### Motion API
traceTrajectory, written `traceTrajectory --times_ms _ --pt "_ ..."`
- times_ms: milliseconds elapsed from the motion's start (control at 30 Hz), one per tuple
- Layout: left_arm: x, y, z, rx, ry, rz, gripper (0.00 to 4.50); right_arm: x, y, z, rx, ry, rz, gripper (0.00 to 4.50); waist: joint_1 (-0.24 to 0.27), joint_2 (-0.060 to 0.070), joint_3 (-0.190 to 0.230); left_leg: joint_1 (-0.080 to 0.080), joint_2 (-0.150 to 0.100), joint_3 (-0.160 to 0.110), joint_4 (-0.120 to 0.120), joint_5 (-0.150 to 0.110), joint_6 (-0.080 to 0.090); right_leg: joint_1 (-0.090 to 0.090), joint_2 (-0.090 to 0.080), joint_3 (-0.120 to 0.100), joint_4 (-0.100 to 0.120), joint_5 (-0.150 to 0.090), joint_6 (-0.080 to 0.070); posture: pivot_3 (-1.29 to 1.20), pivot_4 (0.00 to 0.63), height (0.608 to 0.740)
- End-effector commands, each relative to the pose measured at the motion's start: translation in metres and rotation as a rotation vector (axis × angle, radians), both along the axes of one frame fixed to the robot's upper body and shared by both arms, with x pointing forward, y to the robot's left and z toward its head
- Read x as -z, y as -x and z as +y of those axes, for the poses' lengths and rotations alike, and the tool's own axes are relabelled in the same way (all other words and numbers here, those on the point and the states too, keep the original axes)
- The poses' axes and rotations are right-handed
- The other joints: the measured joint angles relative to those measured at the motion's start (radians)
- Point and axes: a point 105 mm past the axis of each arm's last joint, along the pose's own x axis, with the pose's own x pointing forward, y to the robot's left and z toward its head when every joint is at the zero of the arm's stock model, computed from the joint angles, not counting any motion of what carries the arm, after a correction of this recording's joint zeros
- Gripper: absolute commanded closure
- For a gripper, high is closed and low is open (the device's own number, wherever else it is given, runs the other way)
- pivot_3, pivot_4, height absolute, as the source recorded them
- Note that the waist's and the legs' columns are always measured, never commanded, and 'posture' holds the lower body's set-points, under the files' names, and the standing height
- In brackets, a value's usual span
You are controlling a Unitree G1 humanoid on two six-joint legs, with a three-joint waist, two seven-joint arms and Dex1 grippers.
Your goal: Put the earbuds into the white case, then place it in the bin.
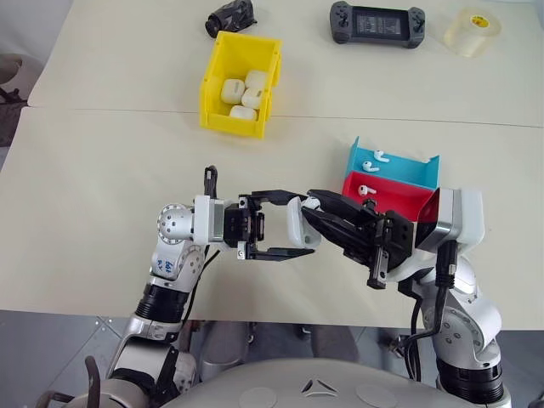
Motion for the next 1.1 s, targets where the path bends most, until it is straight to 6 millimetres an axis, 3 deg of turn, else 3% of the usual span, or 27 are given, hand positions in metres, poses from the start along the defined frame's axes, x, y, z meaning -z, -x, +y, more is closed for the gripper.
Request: traceTrajectory --times_ms 33,133,567,767,867,1100 --pt "-0.015 0.005 -0.002 0.01 0.043 -0.052 1.64 0.003 0.001 0.001 -0.006 0.008 -0.015 3.91 0.0 0.0 0.0 0.0 0.0 0.0 0.0 0.0 0.0 0.0 0.0 0.0 0.0 0.0 0.0 0.0 0.15 0.74" --pt "-0.016 0.005 -0.002 0.007 0.046 -0.055 1.64 0.011 0.001 0.001 -0.014 0.038 -0.015 3.91 0.0 0.0 0.0 0.0 0.0 0.0 0.0 0.0 0.0 0.0 0.0 0.0 0.0 0.0 0.0 0.0 0.15 0.74" --pt "-0.015 0.01 -0.002 0.027 0.027 -0.049 1.64 0.013 -0.008 0.009 -0.014 0.055 -0.067 3.91 0.0 0.0 0.0 0.0 0.0 0.0 0.0 0.0 0.0 0.0 0.0 0.0 0.0 0.0 0.0 0.0 0.15 0.74" --pt "-0.018 0.007 -0.001 0.012 0.034 -0.056 1.64 0.02 -0.004 0.009 -0.092 0.092 0.03 3.91 0.0 0.0 0.0 0.0 0.0 0.0 0.0 0.0 0.0 0.0 0.0 0.0 0.0 0.0 0.0 0.0 0.15 0.74" --pt "-0.017 0.006 -0.002 0.012 0.034 -0.061 1.64 0.016 0.003 0.01 -0.16 0.091 0.065 3.03 0.0 0.0 0.0 0.0 0.0 0.0 0.0 0.0 0.0 0.0 0.0 0.0 0.0 0.0 0.0 0.0 0.15 0.74" --pt "-0.014 0.004 -0.004 0.003 0.039 -0.055 1.64 -0.003 -0.009 0.002 -0.065 0.076 -0.04 0.59 0.0 0.0 0.0 0.0 0.0 0.0 0.0 0.0 0.0 0.0 0.0 0.0 -0.001 0.0 0.0 0.0 0.15 0.74"
